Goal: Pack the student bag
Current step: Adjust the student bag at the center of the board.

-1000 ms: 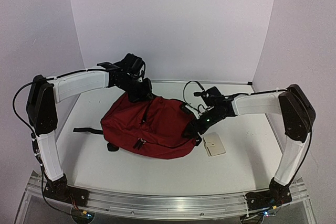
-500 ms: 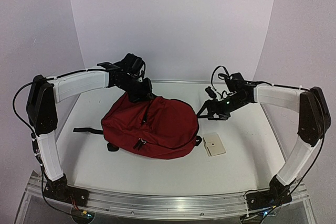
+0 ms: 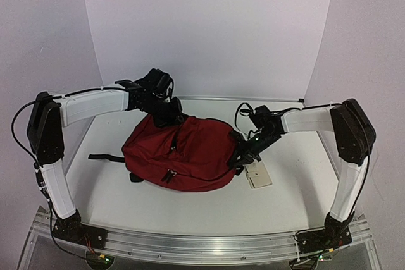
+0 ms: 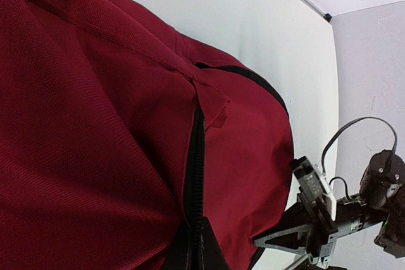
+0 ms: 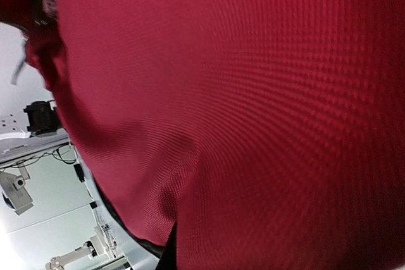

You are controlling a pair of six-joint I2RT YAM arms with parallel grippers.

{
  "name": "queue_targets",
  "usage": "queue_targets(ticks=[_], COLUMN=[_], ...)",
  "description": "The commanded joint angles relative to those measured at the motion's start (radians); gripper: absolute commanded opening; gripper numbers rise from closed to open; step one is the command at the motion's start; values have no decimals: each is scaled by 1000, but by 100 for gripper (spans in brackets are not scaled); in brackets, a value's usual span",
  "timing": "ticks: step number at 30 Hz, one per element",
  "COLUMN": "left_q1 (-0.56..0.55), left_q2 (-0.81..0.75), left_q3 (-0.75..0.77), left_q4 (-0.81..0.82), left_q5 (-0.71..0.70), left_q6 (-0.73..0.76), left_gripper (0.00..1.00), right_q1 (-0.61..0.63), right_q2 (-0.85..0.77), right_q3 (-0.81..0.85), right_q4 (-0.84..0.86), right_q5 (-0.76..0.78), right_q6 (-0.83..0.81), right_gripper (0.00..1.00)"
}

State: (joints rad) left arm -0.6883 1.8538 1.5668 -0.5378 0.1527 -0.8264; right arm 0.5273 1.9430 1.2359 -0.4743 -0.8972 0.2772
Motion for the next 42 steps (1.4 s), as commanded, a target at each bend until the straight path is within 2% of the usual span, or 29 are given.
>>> queue_targets(ticks=[1,6,9,12,15,21,22,24,25,27,30,31,34,42], left_q1=[-19,-19,-19,-18,-18,-18,-17,-17,-17,-16,-15,-15,-14,-12], left_q2=[-123,-142,-133,-115,-102,-61,-48,-19,-5,20,56,65,83,96], left_q3=[-41,-65,-63,-55,-64,-43,-26,13,38,70,113,122,137,140], left_q4=[64,59,8,-43,-13,56,55,45,42,44,45,45,57,76], left_q5=[2,-15,-58,-94,-66,-17,-14,-10,-8,6,28,33,43,67], left_q6=[-23,-32,-65,-96,-102,-107,-102,-89,-83,-77,-70,-71,-74,-96], left_gripper=[0,0,0,0,0,0,0,0,0,0,0,0,0,0], right_q1=[-88,-144,-162,-185,-200,-205,-204,-204,-205,-204,-201,-198,-151,67], right_q2=[-56,-197,-243,-214,-138,-67,-55,-54,-65,-109,-186,-195,-218,-150], right_q3=[117,258,357,397,372,354,360,371,371,352,320,310,269,208], right_q4=[12,-15,-35,-94,-110,-106,-110,-128,-135,-133,-125,-120,-85,196], right_q5=[-10,-48,-10,115,242,339,342,330,310,257,111,84,17,136], right_q6=[-13,-50,-92,-186,-295,-417,-426,-449,-466,-486,-498,-498,-486,-311], right_gripper=[0,0,0,0,0,1,3,20,33,65,93,97,98,98])
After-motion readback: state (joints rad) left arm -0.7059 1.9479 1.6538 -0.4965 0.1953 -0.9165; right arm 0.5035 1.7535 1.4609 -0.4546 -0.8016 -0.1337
